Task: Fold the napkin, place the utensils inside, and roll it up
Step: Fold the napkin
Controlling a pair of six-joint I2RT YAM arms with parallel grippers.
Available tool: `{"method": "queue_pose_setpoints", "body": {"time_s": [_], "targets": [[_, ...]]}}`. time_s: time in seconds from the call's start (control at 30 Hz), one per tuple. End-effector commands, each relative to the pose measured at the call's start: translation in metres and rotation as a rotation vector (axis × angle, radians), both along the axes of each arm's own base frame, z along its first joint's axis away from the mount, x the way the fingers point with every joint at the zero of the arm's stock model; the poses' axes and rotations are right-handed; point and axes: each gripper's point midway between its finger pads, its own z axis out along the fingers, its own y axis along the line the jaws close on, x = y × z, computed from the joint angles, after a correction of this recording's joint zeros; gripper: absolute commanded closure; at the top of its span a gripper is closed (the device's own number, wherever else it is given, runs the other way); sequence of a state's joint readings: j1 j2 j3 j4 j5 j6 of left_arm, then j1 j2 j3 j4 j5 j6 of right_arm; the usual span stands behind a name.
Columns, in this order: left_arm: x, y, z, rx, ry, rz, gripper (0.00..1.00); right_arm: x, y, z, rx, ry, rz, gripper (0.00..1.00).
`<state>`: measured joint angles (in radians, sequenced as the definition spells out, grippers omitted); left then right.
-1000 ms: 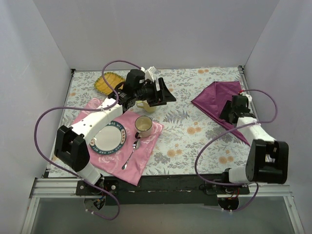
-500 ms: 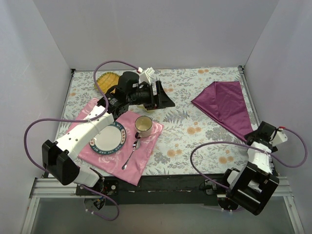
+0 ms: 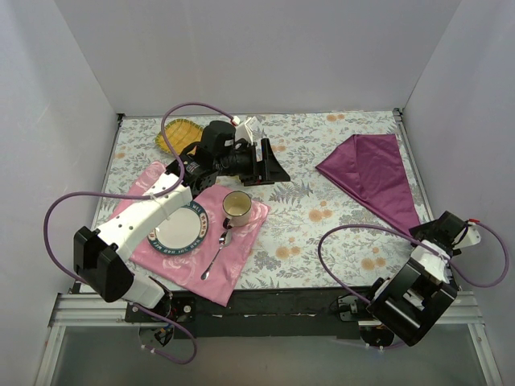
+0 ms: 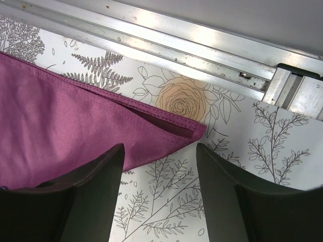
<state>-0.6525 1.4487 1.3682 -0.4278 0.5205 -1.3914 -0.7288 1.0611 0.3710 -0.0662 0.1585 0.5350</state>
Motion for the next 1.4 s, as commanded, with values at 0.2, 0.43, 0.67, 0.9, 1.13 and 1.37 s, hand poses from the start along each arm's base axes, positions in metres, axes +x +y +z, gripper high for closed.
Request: {"method": "queue_pose_setpoints", "body": {"time_s": [0.2,0.43,0.67,0.9,1.13,1.37], "targets": [[-0.001,0.000,0.014,0.000,-0.048,-0.012,0.33,-0.015,-0.001,-0.015,0.028,-0.007,-0.095,0.44],[-0.003,0.002,0.011,0.011,-0.050,-0.012,0.35,-0.025,-0.008,-0.022,0.026,0.032,-0.136,0.44],[-0.003,0.003,0.007,0.012,-0.042,-0.005,0.35,-0.013,-0.012,-0.015,0.002,0.014,-0.059,0.62],[-0.001,0.000,0.002,0.007,-0.039,-0.007,0.36,0.012,0.001,0.001,-0.009,-0.077,0.096,0.92],[0.002,0.000,-0.008,-0.012,-0.038,0.014,0.36,0.073,0.029,0.051,-0.195,-0.063,0.313,0.99],[0.010,-0.001,-0.014,0.005,-0.066,0.032,0.35,0.154,0.061,0.124,-0.421,-0.094,0.528,0.99]]}}
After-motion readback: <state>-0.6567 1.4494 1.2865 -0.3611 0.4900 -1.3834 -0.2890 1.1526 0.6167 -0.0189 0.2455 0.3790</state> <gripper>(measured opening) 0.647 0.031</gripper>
